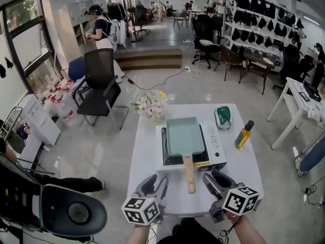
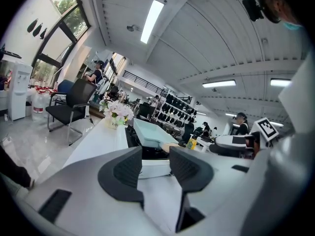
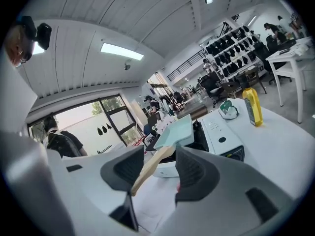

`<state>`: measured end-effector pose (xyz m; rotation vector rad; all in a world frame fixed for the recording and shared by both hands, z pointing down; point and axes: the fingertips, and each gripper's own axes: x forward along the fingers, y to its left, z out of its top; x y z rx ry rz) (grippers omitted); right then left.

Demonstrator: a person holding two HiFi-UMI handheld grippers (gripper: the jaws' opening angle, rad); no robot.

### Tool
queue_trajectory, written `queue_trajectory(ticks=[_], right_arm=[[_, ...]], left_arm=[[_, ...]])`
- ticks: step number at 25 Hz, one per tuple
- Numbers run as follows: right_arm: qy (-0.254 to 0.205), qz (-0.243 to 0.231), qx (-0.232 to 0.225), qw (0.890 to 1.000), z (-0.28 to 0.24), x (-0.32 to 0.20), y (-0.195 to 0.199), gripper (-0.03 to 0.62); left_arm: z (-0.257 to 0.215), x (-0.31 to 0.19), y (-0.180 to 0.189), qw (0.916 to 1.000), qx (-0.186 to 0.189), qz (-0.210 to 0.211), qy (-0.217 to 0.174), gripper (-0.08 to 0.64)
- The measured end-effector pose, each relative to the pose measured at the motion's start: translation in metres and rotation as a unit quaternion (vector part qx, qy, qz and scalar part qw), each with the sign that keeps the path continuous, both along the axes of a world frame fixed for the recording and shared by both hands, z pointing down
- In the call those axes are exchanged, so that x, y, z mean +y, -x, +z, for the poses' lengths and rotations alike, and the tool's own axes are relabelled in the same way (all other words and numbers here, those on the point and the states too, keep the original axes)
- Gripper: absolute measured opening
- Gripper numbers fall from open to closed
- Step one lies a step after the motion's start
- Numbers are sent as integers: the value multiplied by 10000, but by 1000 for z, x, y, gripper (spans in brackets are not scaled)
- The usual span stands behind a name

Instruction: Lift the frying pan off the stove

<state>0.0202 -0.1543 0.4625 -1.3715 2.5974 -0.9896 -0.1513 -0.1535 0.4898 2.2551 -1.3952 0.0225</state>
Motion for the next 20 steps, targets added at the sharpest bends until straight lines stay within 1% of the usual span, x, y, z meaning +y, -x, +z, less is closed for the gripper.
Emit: queue_trajectory(ticks=[7,12,20], right_arm=[[272,-252,-407,9985,0,-20,3,187],[468,-440,-483,9968,10,-35,8,187],[960,-821,-831,9885,23,-52,20,198]], left_arm=[[-2,-14,-7,9999,124,19,109,149],[2,-28,-7,9998,117,-27,163,149],[6,-44,-3,9994,119,-170,271,149]])
